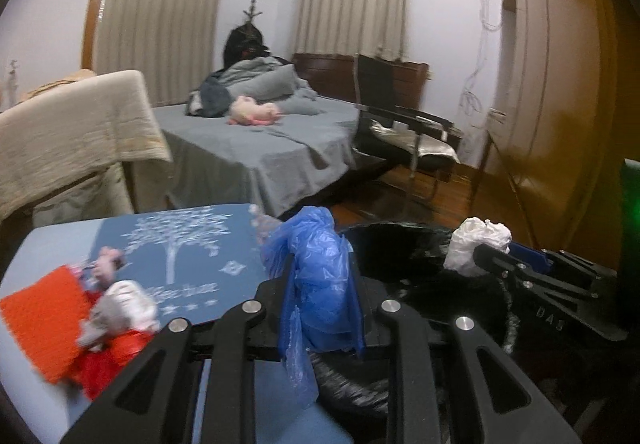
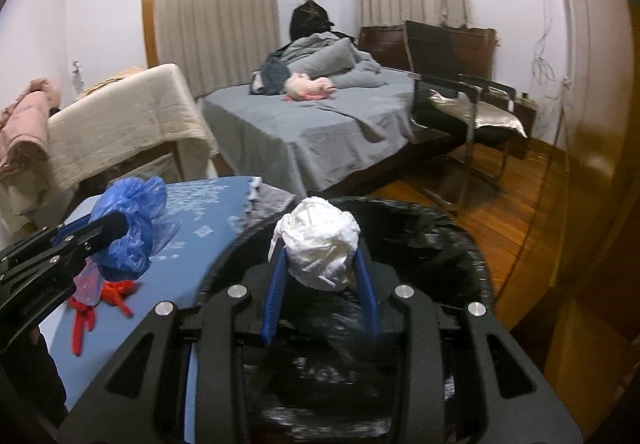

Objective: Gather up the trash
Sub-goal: 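Carry both bags over the bin and open both tools to drop them, then move both tools back over the trash pile on the table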

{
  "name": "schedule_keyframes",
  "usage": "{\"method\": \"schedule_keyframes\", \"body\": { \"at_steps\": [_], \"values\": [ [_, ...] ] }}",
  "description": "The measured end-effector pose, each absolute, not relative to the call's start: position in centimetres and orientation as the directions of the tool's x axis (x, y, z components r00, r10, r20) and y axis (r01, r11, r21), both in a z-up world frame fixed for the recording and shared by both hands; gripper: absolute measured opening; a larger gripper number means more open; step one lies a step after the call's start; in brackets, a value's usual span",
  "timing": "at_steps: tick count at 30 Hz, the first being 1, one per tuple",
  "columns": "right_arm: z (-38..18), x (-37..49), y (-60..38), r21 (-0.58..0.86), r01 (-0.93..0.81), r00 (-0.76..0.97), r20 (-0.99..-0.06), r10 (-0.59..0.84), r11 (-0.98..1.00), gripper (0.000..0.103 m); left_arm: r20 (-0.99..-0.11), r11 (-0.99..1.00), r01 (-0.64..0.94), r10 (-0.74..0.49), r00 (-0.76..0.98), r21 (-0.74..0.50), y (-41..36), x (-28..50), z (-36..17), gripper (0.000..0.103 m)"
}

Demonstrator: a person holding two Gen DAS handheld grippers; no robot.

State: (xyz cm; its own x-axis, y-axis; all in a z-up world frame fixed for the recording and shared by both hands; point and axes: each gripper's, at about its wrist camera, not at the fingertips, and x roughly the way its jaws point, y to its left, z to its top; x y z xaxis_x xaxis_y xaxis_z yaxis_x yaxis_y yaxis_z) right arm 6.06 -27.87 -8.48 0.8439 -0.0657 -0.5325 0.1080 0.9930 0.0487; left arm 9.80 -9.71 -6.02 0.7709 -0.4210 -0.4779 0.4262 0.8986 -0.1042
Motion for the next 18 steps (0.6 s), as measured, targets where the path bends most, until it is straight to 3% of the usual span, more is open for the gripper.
{"method": "schedule_keyframes", "body": {
  "at_steps": [7, 10, 12, 16, 18],
  "values": [
    [-9.1, 5.8, -31.3, 0.043, 0.172, 0.834, -0.538, -0.123, 0.984, 0.033, -0.501, 0.868, 0.479, -0.475, 0.724, -0.131, -14.2, 11.9, -6.9, 0.023],
    [-9.4, 5.8, -32.3, 0.026, 0.194, 0.826, -0.544, -0.148, 0.981, 0.037, -0.512, 0.858, 0.494, -0.49, 0.705, -0.141, -15.2, 12.4, -7.3, 0.029],
    [-9.4, 5.9, -32.6, 0.019, 0.204, 0.821, -0.548, -0.161, 0.979, 0.045, -0.521, 0.85, 0.502, -0.504, 0.689, -0.159, -15.4, 12.8, -7.6, 0.055],
    [-9.5, 5.5, -32.8, 0.011, 0.223, 0.821, -0.542, -0.181, 0.975, 0.065, -0.522, 0.854, 0.491, -0.502, 0.69, -0.171, -14.5, 13.1, -7.7, 0.059],
    [-9.5, 5.3, -32.7, 0.004, 0.229, 0.825, -0.532, -0.192, 0.973, 0.084, -0.518, 0.866, 0.469, -0.486, 0.704, -0.174, -13.3, 13.1, -7.5, 0.065]
  ]
}}
